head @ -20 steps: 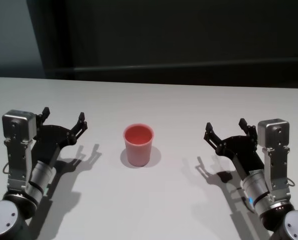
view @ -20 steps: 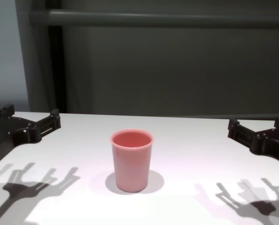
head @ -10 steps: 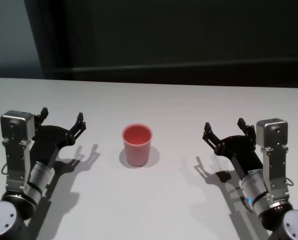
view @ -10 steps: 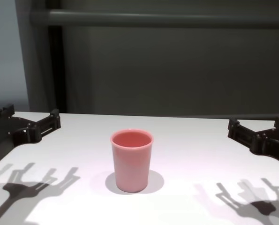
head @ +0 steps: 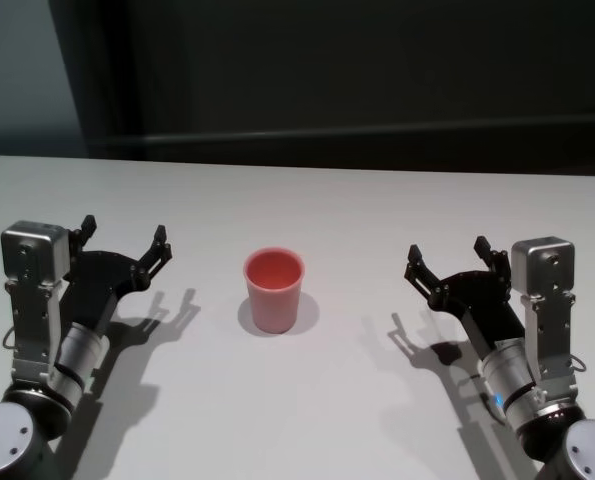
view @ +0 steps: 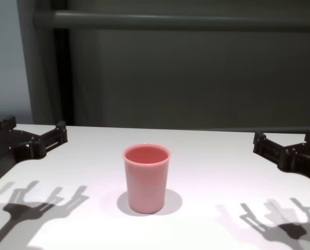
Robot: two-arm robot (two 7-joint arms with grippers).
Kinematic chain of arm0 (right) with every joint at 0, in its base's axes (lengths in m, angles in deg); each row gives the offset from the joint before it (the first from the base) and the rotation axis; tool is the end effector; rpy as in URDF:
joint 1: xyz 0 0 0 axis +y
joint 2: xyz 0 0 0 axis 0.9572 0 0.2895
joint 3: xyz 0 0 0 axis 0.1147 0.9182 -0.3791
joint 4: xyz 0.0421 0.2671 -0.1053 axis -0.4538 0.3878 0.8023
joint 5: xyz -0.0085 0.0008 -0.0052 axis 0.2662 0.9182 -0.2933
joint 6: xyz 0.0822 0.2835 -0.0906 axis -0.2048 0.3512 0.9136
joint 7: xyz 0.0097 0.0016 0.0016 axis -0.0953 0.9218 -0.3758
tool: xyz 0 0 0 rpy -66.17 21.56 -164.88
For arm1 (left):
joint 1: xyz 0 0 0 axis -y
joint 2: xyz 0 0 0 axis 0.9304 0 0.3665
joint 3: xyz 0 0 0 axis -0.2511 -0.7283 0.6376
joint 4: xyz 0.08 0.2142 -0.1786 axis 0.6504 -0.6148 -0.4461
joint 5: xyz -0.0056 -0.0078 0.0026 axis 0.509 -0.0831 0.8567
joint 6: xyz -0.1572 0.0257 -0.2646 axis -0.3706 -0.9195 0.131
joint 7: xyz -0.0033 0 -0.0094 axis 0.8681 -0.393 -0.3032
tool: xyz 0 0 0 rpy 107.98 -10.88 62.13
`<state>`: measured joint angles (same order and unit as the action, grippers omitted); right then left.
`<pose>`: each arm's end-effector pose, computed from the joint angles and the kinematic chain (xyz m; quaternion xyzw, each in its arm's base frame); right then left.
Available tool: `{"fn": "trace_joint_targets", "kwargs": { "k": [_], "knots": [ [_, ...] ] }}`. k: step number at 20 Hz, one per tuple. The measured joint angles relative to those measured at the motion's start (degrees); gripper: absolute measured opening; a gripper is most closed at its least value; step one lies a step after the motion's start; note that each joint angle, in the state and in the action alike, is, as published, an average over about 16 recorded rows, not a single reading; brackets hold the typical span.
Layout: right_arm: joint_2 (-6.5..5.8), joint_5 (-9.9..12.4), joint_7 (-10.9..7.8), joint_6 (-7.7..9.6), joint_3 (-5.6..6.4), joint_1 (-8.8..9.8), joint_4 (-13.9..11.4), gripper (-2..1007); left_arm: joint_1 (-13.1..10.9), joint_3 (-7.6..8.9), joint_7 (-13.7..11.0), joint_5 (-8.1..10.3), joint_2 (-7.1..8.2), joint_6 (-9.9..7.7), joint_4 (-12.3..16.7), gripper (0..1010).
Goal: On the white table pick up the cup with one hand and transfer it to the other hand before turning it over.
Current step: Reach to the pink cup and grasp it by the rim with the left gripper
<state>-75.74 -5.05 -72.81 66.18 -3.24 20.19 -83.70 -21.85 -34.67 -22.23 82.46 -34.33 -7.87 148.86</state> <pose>0.3002 0.0394 -0.3070 0.0184 0.0178 -0.6312 0.7752 0.3225 0.0203 -0.3182 0.0264 -0.0276 0.6357 0.7710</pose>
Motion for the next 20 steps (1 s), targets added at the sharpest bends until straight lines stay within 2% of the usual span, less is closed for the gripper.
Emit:
{"fn": "trace_joint_targets", "kwargs": {
  "k": [20],
  "knots": [
    [0.0,0.0,0.0,0.0,0.0,0.0,0.0,1001,0.0,0.0,0.0,0.0,0.0,0.0,0.0,1001]
  ]
}}
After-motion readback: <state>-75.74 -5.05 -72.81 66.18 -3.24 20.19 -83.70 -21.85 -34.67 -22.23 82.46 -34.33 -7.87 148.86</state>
